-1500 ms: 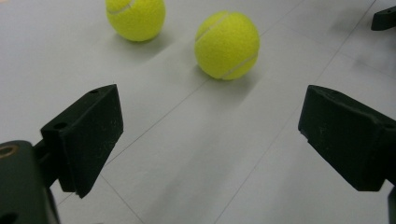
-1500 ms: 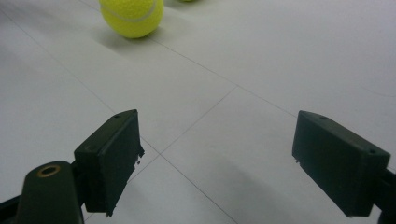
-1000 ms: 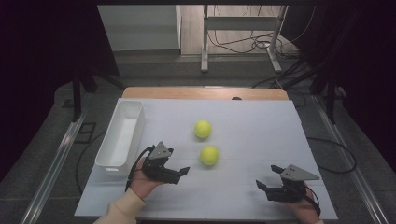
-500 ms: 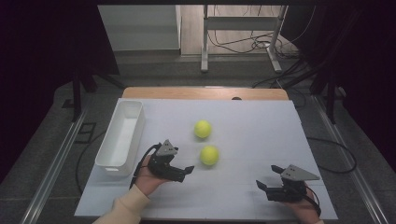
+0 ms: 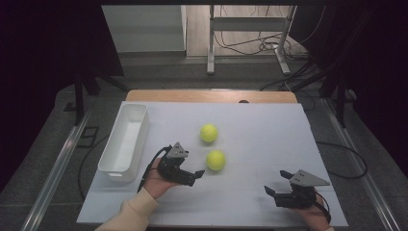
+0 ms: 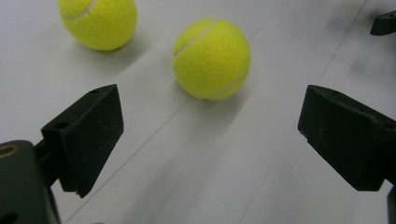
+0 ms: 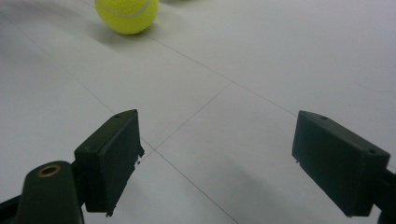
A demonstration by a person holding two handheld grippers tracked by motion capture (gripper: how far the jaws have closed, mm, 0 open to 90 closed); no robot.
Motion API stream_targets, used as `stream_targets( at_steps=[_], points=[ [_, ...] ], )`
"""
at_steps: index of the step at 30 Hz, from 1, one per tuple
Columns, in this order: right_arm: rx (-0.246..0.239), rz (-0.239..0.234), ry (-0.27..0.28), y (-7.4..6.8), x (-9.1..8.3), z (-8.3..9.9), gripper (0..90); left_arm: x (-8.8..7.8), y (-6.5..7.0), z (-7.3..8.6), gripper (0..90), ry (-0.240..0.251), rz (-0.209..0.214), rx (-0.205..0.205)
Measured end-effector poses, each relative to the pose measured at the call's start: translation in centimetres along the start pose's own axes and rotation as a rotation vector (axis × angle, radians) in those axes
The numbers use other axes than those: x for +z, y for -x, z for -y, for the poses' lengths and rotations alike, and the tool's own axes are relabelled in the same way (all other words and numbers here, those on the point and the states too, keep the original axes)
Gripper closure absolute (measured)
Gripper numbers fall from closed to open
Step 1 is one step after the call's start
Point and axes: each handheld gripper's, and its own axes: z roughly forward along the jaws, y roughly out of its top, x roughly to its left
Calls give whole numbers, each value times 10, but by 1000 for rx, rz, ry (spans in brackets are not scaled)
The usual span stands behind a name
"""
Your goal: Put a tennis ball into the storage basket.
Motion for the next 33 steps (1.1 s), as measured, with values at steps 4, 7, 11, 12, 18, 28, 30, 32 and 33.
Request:
stream_targets(
  at_steps=[4, 7, 11, 12, 18, 28, 30, 32, 33],
  points=[
    [-1, 1, -2, 0, 0, 0, 160, 4, 1, -4, 74, -1, 6, 5],
    [-1, 1, -2, 0, 0, 0, 160, 6, 2, -6, 74, -1, 12, 7],
    [0, -1, -2, 0, 0, 0, 160, 9, 2, -9, 74, -5, 16, 10],
    [-1, 1, -3, 0, 0, 0, 160, 10, 2, -9, 74, -6, 16, 9],
    [-1, 0, -3, 0, 0, 1, 160, 15, 3, -14, 75, -9, 24, 17],
    [-1, 0, -4, 0, 0, 1, 160, 24, 3, -19, 75, -22, 29, 14],
    [-1, 1, -6, 0, -1, 1, 160, 25, 3, -20, 74, -24, 29, 14],
    [-1, 2, -6, 0, -1, 1, 160, 27, 3, -21, 74, -28, 31, 14],
    [-2, 2, -6, 0, -1, 1, 160, 28, 2, -21, 74, -30, 32, 14]
  ],
)
